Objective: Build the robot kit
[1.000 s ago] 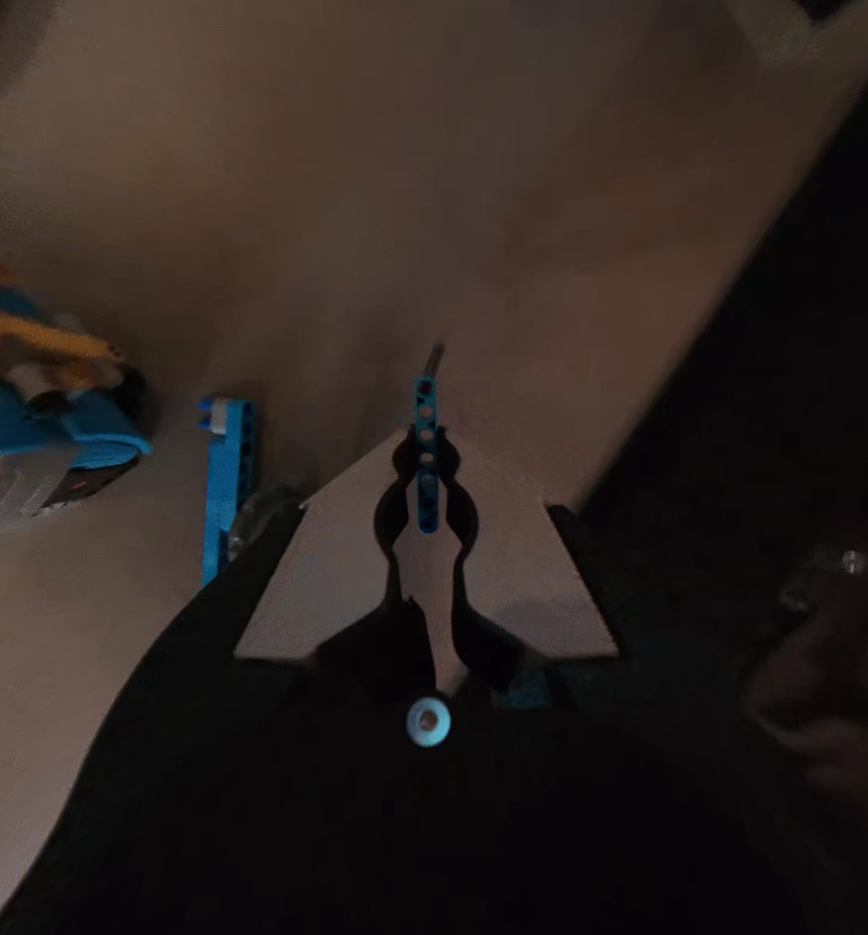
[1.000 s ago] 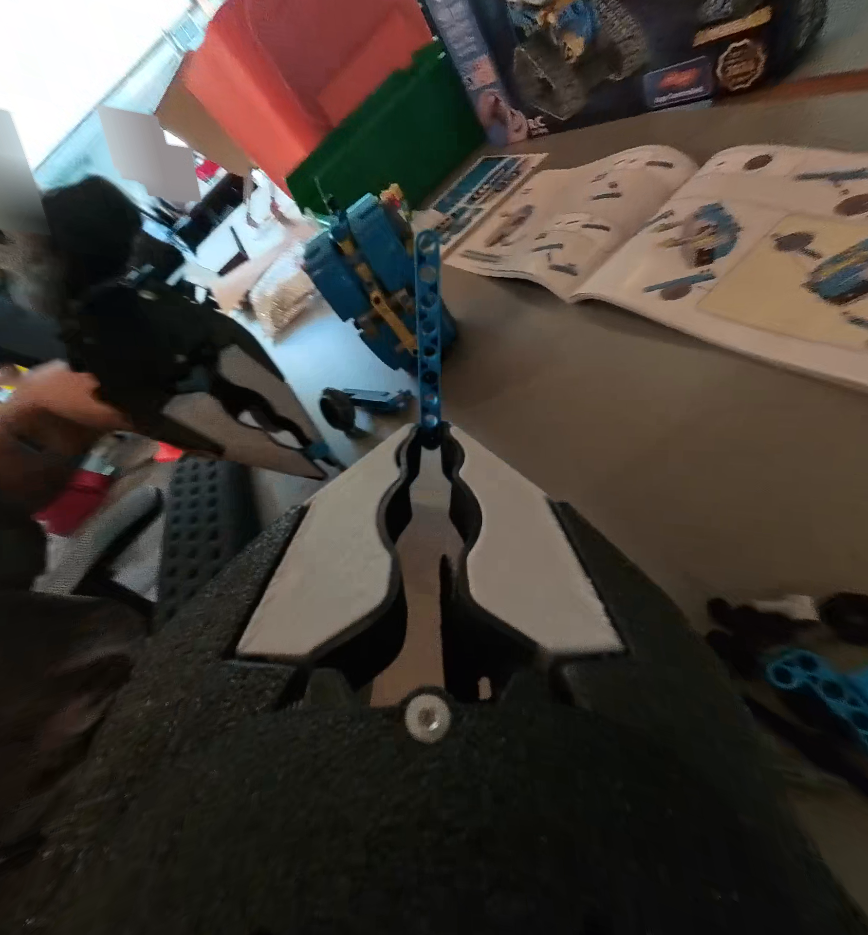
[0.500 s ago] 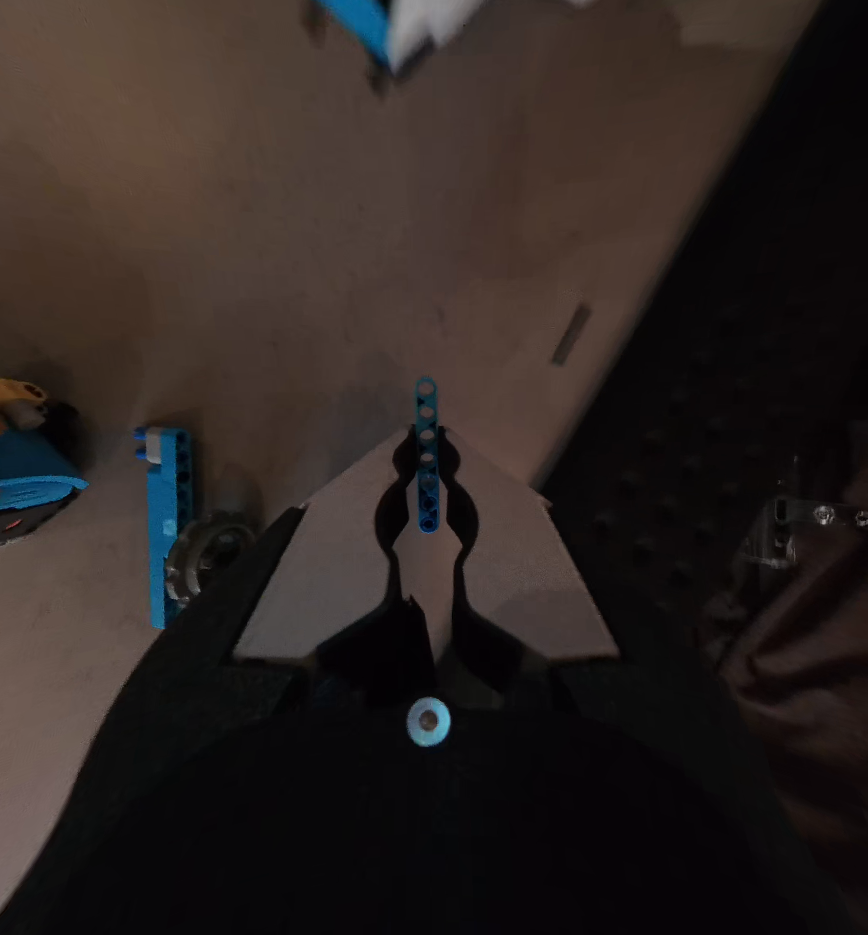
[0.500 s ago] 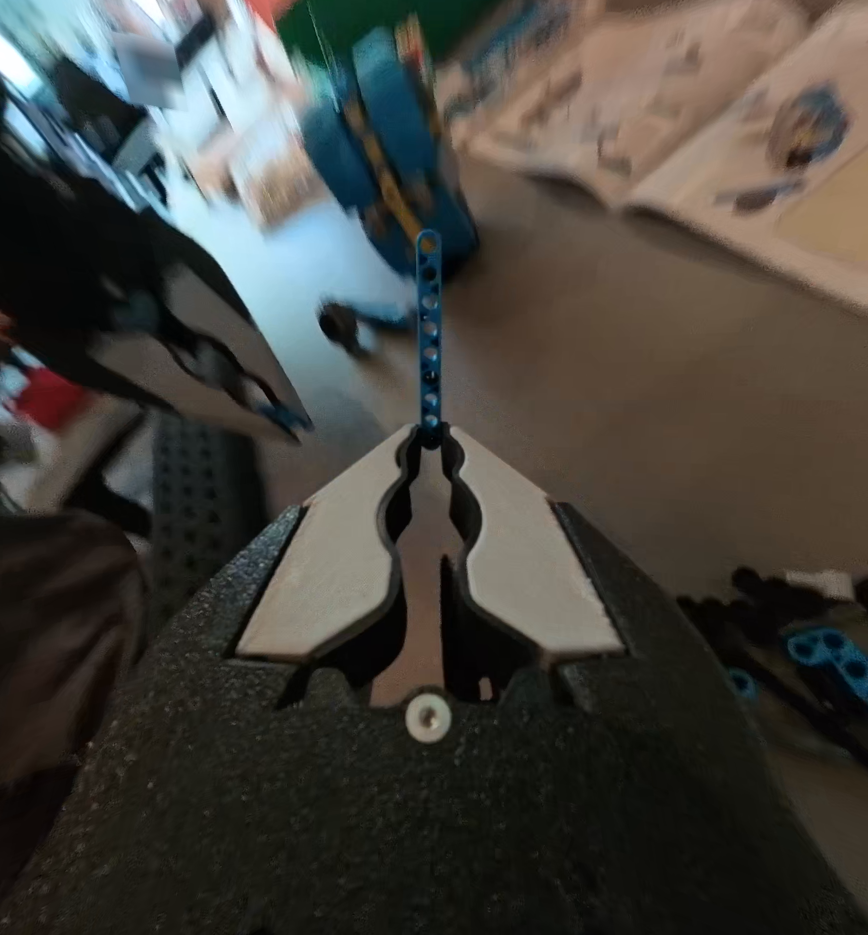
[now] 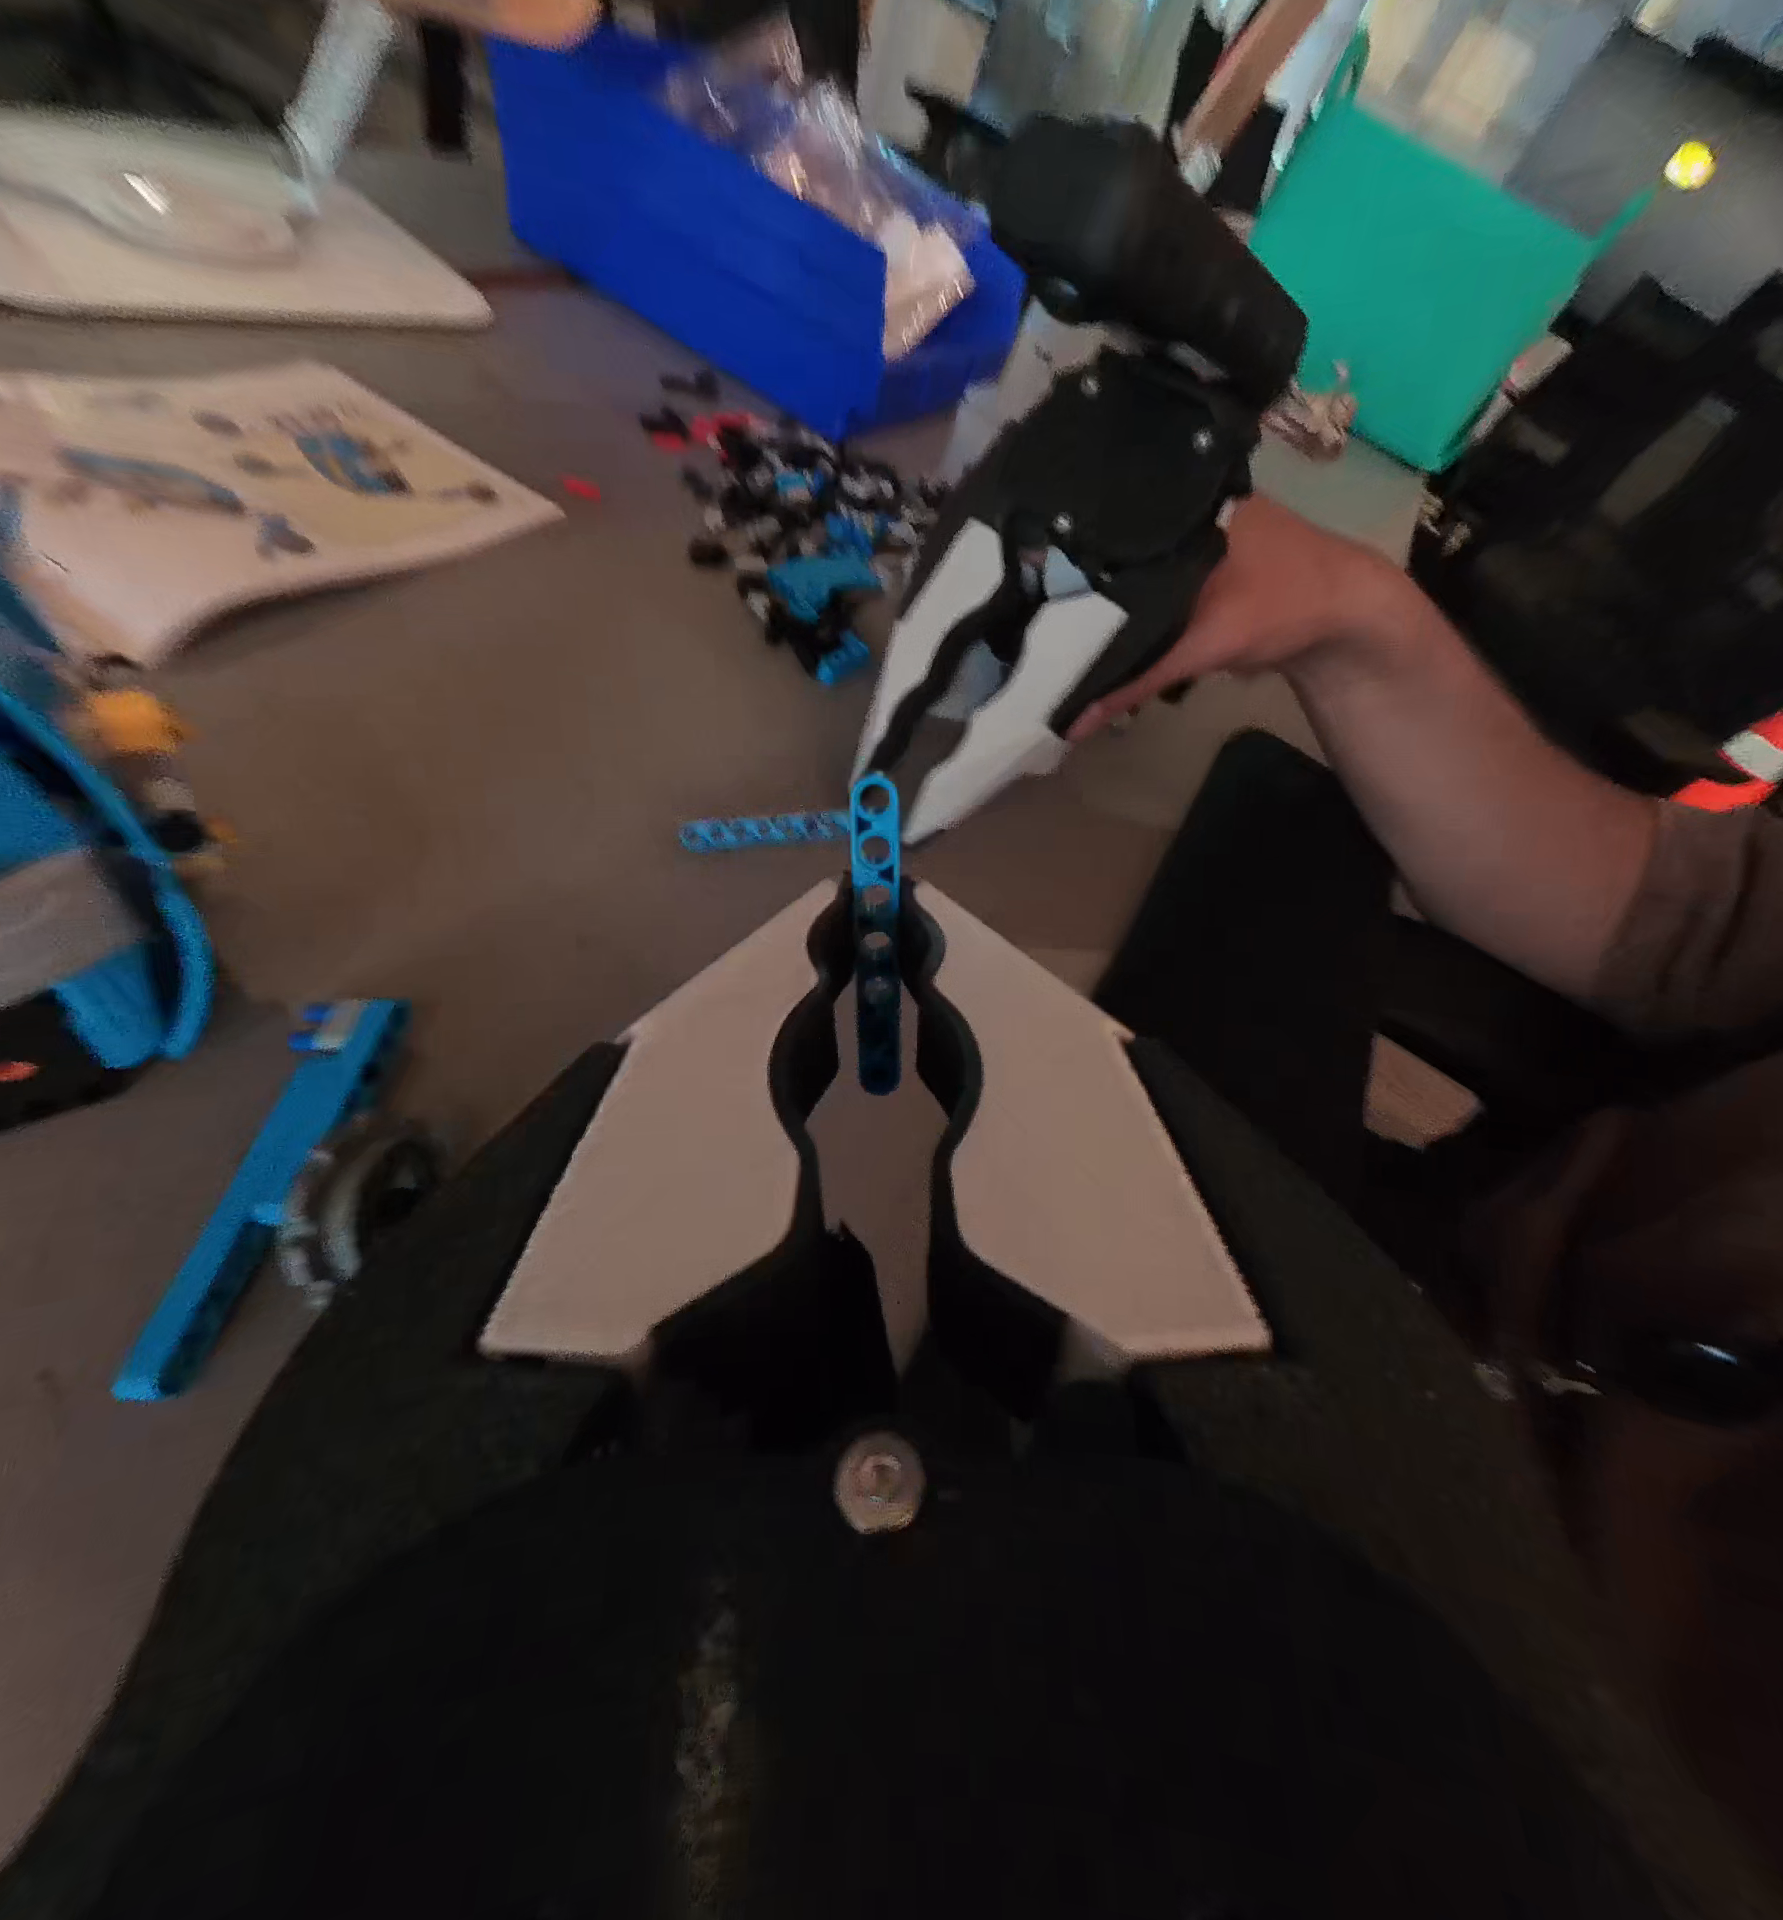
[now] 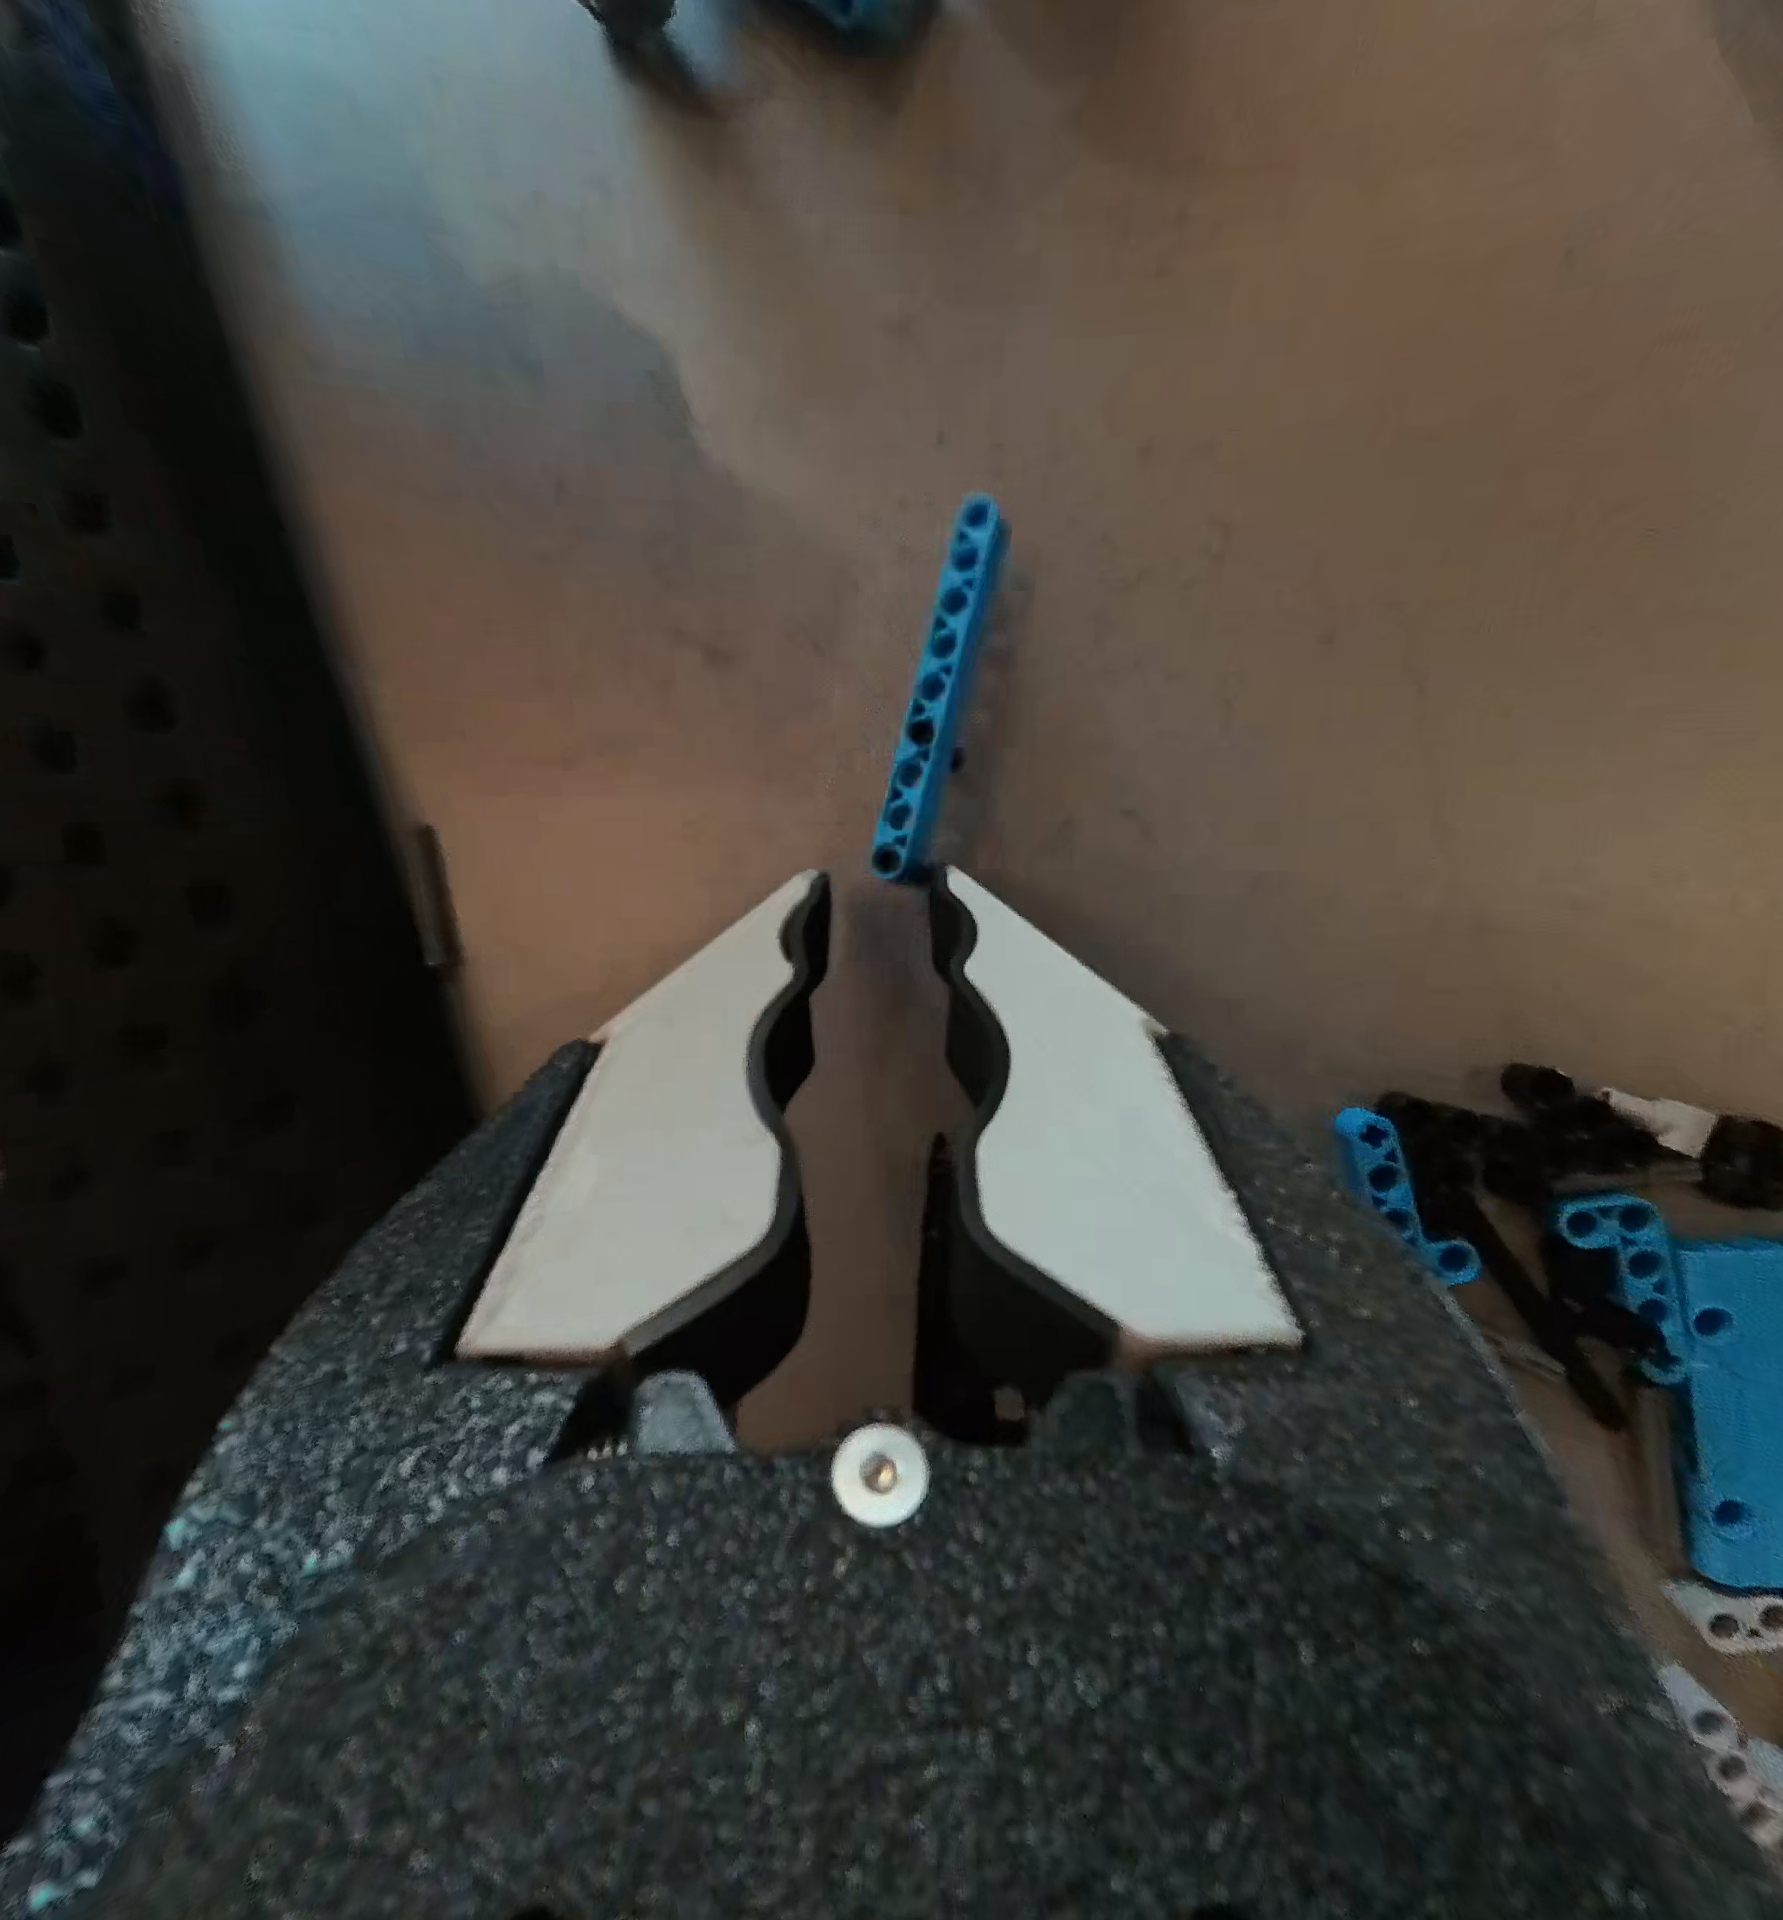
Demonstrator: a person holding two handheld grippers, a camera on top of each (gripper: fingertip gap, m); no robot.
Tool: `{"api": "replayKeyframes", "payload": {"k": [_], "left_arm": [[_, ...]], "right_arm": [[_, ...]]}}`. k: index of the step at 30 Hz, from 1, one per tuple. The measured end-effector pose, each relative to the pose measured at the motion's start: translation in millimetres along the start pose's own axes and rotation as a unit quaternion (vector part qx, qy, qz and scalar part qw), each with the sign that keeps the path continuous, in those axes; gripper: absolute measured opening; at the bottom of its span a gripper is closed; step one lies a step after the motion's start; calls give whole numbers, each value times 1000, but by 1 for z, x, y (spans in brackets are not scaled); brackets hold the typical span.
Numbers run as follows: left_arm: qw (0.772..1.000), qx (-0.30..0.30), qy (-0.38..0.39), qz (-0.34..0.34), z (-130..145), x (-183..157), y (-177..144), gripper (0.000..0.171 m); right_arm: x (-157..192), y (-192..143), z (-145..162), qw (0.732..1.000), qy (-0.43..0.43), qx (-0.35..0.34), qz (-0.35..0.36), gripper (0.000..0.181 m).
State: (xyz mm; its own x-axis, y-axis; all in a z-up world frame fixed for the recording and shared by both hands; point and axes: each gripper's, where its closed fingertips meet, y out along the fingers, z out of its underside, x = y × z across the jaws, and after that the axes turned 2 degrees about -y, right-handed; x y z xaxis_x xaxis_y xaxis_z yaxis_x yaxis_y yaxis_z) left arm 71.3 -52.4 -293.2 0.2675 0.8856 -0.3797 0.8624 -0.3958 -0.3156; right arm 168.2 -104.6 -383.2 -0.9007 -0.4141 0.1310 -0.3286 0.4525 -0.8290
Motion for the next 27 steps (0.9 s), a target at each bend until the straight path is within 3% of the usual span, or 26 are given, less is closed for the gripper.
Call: {"api": "replayKeyframes", "payload": {"k": [4, 7, 9, 15, 18, 20, 23, 27], "left_arm": [[995, -61, 60, -46, -11, 13, -14, 7], [991, -96, 79, -44, -13, 9, -20, 7], [988, -106, 101, -41, -14, 2, -23, 7], [987, -115, 108, 4, -12, -11, -25, 7], [992, -113, 30, 46, -15, -9, -27, 7], [988, -103, -84, 82, -16, -7, -28, 6], [952, -92, -257, 138, -12, -9, -28, 6], [914, -55, -372, 150, 16, -21, -24, 6]], "right_arm": [[15, -20, -16, 998, -41, -52, 19, 28], [75, -23, -14, 989, -101, -50, -91, 23], [82, -9, 3, 987, -133, -7, -94, 25], [94, 5, 7, 976, -156, -30, -148, 24], [88, 8, 5, 976, -167, -43, -134, 31], [84, 8, 6, 975, -177, -45, -127, 29], [92, 5, 6, 970, -171, -67, -157, 26], [95, 5, 5, 963, -219, -77, -136, 22]]}}
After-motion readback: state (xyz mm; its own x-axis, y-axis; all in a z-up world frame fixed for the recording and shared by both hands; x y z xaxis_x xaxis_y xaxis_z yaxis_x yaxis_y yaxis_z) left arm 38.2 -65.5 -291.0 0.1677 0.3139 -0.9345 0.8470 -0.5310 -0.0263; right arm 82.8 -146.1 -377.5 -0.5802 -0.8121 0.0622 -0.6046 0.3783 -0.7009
